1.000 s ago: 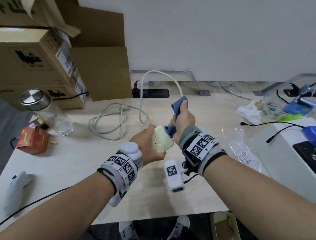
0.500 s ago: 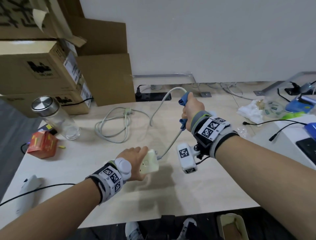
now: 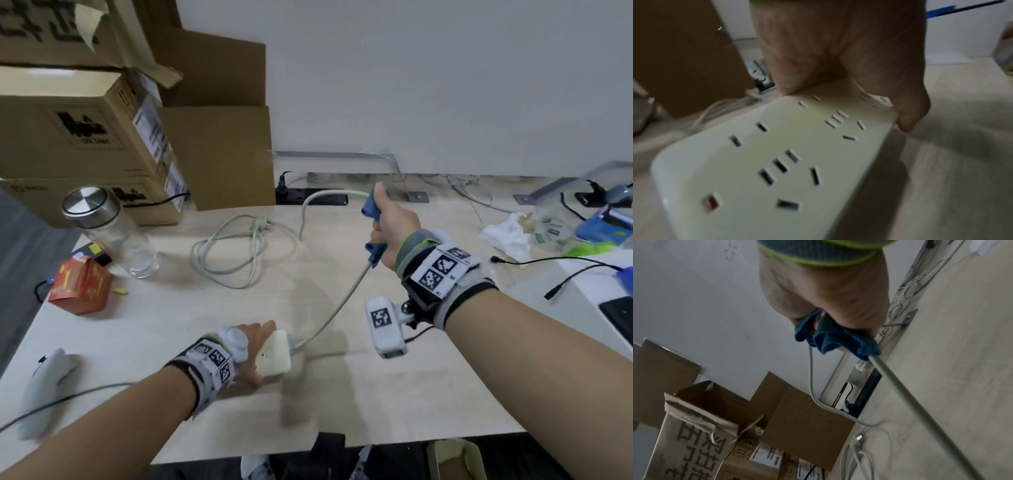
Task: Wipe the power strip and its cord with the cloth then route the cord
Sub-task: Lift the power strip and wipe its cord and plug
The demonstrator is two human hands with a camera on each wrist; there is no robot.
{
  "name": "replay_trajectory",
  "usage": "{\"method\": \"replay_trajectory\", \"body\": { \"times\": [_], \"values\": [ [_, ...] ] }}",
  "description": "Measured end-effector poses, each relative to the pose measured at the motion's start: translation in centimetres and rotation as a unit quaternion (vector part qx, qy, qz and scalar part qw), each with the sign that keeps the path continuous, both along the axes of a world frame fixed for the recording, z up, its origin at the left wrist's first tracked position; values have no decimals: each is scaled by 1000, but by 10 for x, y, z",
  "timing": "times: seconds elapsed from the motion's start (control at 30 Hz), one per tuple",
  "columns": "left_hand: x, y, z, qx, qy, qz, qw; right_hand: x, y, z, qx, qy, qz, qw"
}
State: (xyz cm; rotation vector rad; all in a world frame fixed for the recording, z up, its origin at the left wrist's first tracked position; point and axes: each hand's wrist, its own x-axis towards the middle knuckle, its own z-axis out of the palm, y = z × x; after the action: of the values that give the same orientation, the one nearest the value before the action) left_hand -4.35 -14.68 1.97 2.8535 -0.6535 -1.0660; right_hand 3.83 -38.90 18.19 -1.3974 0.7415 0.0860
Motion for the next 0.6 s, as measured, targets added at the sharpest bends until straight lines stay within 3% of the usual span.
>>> {"method": "replay_trajectory", "body": {
  "times": [0.1, 0.23, 0.3, 0.33, 0.47, 0.57, 0.6],
  "values": [
    [-5, 5, -9, -4, -33, 45, 998, -5, 0, -10, 16, -1, 6, 1000],
    [5, -6, -6, 35, -44, 7, 998, -9, 5, -15, 33, 5, 1, 999],
    [11, -22, 2, -33, -65, 29, 997, -9, 7, -19, 58, 4, -10, 998],
    [14, -36, 6, -109, -95, 46, 988, -9, 7, -21, 70, 3, -14, 997],
    [21, -107, 40, -403, -111, 162, 894, -7, 10, -21, 104, -6, -39, 994],
    [23, -130, 58, -508, -49, 226, 830, -6, 5, -18, 96, -3, -52, 994],
    [24, -129, 57, -520, -54, 217, 824, -7, 3, -16, 98, 3, -50, 994]
  ]
}}
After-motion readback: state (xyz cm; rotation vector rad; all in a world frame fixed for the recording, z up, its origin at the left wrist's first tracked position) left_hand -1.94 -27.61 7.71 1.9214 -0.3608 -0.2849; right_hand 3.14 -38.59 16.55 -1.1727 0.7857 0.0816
